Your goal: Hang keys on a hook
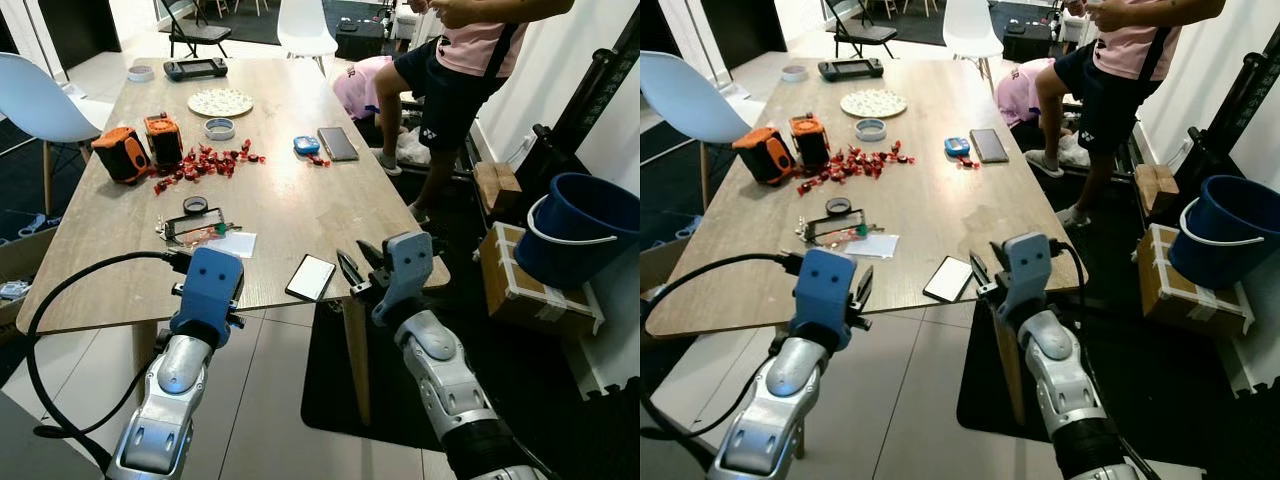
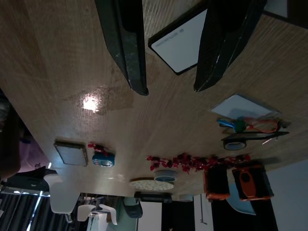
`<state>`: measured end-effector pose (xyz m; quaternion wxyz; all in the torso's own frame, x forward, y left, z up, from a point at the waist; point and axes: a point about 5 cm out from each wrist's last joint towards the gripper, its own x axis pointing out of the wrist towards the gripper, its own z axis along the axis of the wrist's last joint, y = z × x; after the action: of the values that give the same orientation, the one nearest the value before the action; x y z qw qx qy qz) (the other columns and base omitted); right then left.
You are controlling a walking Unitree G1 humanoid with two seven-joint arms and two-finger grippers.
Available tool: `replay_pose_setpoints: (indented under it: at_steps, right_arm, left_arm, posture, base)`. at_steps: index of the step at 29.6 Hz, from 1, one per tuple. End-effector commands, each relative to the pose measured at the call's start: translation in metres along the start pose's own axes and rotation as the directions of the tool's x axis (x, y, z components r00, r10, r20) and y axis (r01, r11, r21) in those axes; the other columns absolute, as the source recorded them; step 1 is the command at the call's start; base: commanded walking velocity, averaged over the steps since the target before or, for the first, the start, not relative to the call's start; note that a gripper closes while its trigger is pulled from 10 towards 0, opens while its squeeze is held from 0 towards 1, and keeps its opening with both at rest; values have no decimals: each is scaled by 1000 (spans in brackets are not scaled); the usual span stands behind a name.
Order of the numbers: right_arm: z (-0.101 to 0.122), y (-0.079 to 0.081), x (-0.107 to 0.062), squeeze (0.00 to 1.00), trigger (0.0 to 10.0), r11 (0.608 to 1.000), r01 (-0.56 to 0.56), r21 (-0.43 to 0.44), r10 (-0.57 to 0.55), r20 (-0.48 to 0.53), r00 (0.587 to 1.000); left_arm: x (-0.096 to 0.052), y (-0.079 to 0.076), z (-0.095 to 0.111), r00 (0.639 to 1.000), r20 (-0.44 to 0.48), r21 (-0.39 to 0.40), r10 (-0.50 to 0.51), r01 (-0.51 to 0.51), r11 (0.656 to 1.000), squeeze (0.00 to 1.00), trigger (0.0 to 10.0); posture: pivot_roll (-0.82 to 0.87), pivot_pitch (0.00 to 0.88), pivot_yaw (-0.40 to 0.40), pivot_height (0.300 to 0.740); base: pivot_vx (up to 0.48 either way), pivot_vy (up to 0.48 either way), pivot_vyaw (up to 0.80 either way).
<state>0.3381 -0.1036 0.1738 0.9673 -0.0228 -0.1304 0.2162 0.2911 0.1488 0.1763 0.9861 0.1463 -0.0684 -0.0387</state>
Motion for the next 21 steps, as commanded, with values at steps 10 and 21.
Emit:
replay_pose_setpoints:
  at_steps: [10,21]
  right_arm:
    - [-6,3,-3,0,10000,1000,5,-6,-5,-10,1000]
    - [-5,0,-2,0,10000,999,28,-34,-28,-11,1000]
  left_arm:
    - [3,-1,2,1000,15,13,5,-5,1000,0,10000]
    - [4,-1,2,1000,18,9,5,-5,1000,0,10000]
  posture:
    - [140,160,-60,740]
    - [137,158,-59,740]
  base:
    - [354,0,0]
    - [480,0,157]
